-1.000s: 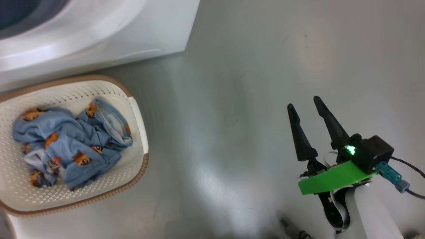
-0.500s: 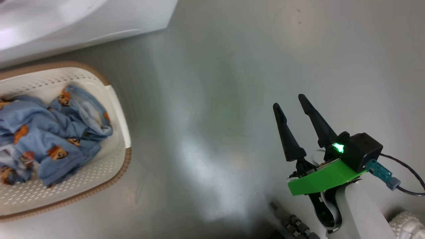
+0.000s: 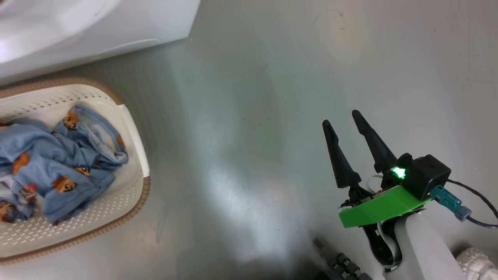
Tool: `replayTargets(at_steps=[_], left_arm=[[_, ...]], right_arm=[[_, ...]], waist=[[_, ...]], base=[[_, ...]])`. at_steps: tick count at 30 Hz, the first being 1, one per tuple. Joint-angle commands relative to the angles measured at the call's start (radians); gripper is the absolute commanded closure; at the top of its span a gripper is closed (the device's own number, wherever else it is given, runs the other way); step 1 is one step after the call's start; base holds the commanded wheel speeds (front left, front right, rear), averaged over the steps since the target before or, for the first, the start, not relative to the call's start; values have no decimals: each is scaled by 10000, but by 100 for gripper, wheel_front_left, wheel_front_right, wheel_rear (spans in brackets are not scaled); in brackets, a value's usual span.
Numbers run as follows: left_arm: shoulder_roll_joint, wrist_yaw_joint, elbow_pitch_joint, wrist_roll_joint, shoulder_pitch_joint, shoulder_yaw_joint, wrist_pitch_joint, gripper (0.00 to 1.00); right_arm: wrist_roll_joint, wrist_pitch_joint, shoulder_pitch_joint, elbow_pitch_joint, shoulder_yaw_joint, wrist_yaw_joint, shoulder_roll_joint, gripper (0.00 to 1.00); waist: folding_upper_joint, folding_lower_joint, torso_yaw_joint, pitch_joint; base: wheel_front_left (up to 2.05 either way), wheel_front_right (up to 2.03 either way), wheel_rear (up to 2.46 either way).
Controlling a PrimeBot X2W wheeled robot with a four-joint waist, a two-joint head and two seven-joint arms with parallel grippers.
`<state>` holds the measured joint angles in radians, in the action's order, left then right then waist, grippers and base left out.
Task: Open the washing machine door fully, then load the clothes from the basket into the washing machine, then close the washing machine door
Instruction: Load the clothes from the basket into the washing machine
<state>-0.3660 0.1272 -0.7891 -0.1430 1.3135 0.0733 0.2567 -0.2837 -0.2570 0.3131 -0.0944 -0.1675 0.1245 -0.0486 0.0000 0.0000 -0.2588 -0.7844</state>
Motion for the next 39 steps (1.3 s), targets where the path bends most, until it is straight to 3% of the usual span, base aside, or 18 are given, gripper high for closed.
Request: replayTargets(at_steps=[1,14,25,39], left_arm=[[-498,-11,107,-64,-259,46,50,0],[-47,15,216,-364,-1181,-101,50,0],[419,29,1925,-829,-3671,258,51,0],[1615,33,5074,-538,-7713,930,51,0]], right_arm=[[-28,-48,-63,150,-158,62,-16,0],[247,-48,-131,137,199,62,-16,0],[352,-48,-278,-37,452,62,-16,0],[668,-48,-727,-153,626,62,-16,0]], waist=[[0,0,98,136],[0,0,485,964],[0,0,921,1943],[0,0,1142,3624]], base=[[0,0,0],[0,0,0],[0,0,0],[0,0,0]])
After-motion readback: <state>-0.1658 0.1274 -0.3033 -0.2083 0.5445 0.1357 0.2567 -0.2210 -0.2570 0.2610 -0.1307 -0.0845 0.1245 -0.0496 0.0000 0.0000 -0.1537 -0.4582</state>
